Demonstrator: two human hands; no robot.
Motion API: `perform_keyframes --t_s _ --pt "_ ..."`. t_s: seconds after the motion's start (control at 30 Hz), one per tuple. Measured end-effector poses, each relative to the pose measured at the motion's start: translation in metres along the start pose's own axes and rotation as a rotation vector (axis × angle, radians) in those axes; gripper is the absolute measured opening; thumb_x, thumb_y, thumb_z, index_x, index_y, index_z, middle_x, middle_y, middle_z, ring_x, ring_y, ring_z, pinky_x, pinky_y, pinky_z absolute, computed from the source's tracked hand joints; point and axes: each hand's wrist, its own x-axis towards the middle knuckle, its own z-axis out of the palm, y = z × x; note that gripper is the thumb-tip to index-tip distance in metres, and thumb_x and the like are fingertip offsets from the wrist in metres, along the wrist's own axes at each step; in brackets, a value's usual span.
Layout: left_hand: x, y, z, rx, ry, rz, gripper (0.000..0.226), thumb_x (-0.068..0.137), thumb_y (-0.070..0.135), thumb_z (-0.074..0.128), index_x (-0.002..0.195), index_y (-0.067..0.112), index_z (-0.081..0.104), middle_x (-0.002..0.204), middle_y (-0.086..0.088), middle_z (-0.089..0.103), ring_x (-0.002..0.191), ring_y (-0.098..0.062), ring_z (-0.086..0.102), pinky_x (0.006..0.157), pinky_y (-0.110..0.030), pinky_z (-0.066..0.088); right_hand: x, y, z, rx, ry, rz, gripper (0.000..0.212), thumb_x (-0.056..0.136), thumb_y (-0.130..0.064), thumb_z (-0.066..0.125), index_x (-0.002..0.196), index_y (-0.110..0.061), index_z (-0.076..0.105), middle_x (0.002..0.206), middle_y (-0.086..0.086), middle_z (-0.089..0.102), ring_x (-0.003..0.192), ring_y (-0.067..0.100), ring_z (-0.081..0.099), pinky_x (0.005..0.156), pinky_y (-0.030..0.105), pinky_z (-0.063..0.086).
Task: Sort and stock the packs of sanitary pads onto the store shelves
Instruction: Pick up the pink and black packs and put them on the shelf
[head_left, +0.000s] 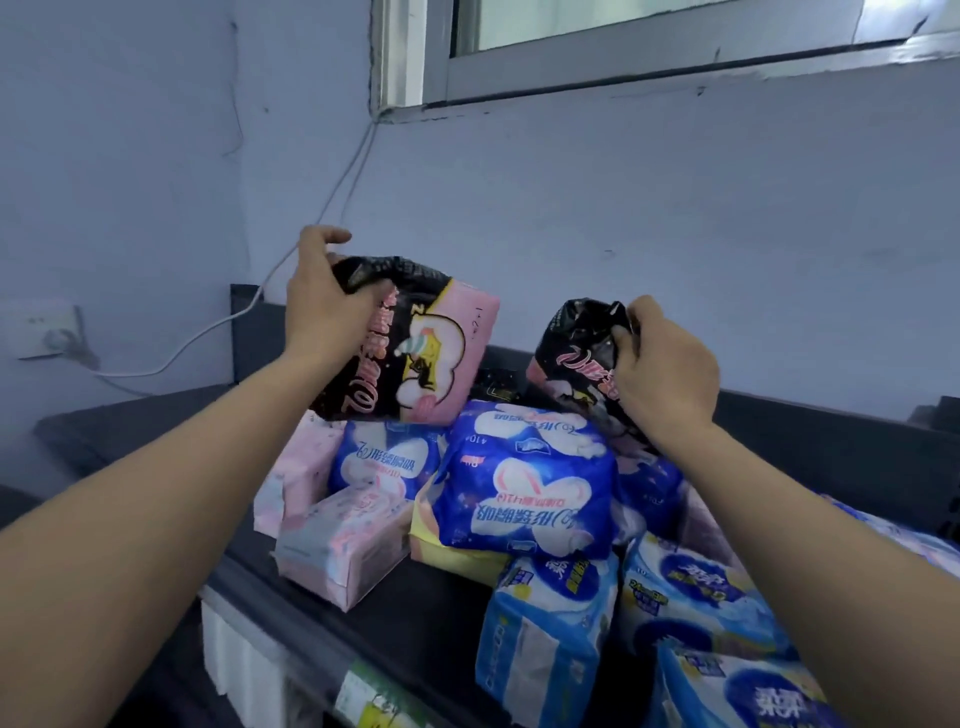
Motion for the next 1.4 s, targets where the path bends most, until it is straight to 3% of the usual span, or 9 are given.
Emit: perform_keyframes --t_s 0.13,0.33,0.43,0.53,0.67,0.9,1.13,1.23,1.4 --pt "0.01 0.009 0.018 -0.127 -0.171 -0.017 0.029 0.08 0.012 0.075 0.104 0.021 0.063 0.095 0.004 0.066 0.087 -0.01 0.063 0.087 -0.03 0.05 0.009 0.007 0.005 -0.056 0.078 -0.087 0.018 0.099 -0.023 0.046 0.101 -0.01 0.058 0.088 0.016 0.066 0.078 0.04 0.057 0.057 0.035 0.029" --pt "0.02 -0.005 0.055 0.263 -0.375 -0.133 0.032 0.097 0.043 0.049 0.107 0.014 0.057 0.099 -0.008 0.062 0.101 -0.027 0.059 0.076 -0.03 0.037 0.024 0.013 0.008 -0.09 0.191 -0.141 0.019 0.094 -0.02 0.055 0.094 -0.008 0.069 0.086 0.015 0.061 0.076 0.039 0.057 0.057 0.033 0.029" --pt "0.04 0.003 0.066 0.346 -0.358 -0.011 0.033 0.1 0.036 0.044 0.096 0.006 0.058 0.104 -0.021 0.063 0.102 -0.034 0.058 0.072 -0.032 0.034 0.033 0.021 0.003 -0.172 0.216 -0.131 0.016 0.092 -0.014 0.056 0.088 -0.005 0.068 0.081 0.015 0.06 0.069 0.038 0.056 0.055 0.031 0.025" --pt "0.067 0.016 0.073 0.471 -0.612 0.079 0.033 0.1 0.034 0.046 0.093 0.005 0.059 0.099 -0.018 0.062 0.094 -0.029 0.057 0.073 -0.031 0.035 0.043 0.023 -0.006 -0.251 0.26 -0.137 0.009 0.085 -0.005 0.059 0.08 -0.004 0.066 0.073 0.014 0.058 0.059 0.034 0.052 0.053 0.027 0.02" --pt "0.069 -0.007 0.107 0.625 -1.034 0.078 0.024 0.097 0.036 0.052 0.086 0.015 0.058 0.09 -0.006 0.062 0.086 -0.023 0.057 0.074 -0.028 0.04 0.046 0.024 -0.004 -0.408 0.078 -0.135 0.014 0.093 -0.012 0.053 0.09 -0.008 0.067 0.081 0.012 0.058 0.072 0.034 0.053 0.052 0.028 0.017" --pt "0.042 -0.058 0.16 0.682 -1.212 0.098 0.028 0.093 0.035 0.06 0.072 0.017 0.062 0.069 0.0 0.06 0.063 -0.015 0.051 0.058 -0.028 0.037 0.035 0.036 0.002 -0.3 -0.06 0.031 0.026 0.101 -0.025 0.04 0.112 -0.016 0.062 0.1 0.008 0.066 0.092 0.033 0.058 0.062 0.031 0.027" --pt "0.038 -0.056 0.168 0.706 -1.117 0.259 0.032 0.086 0.015 0.068 0.057 0.021 0.056 0.063 0.001 0.057 0.062 -0.017 0.051 0.054 -0.026 0.035 0.033 0.034 -0.006 -0.252 -0.049 0.155 0.02 0.098 -0.024 0.048 0.112 -0.013 0.056 0.102 0.008 0.062 0.089 0.028 0.05 0.065 0.032 0.031" --pt "0.042 -0.053 0.162 0.675 -0.961 0.272 0.009 0.087 0.017 0.068 0.079 0.014 0.071 0.075 -0.004 0.06 0.078 -0.024 0.055 0.067 -0.027 0.039 0.034 0.033 -0.016 -0.293 0.015 0.176 0.018 0.096 -0.022 0.05 0.107 -0.012 0.061 0.105 0.008 0.058 0.1 0.03 0.052 0.066 0.032 0.031" --pt "0.061 -0.039 0.14 0.485 -0.601 0.206 0.015 0.086 0.012 0.064 0.096 0.006 0.074 0.096 -0.02 0.069 0.091 -0.035 0.062 0.079 -0.038 0.051 0.029 0.03 -0.031 -0.299 0.09 0.253 0.016 0.096 -0.019 0.048 0.105 -0.011 0.059 0.107 0.008 0.061 0.088 0.031 0.054 0.065 0.033 0.034"
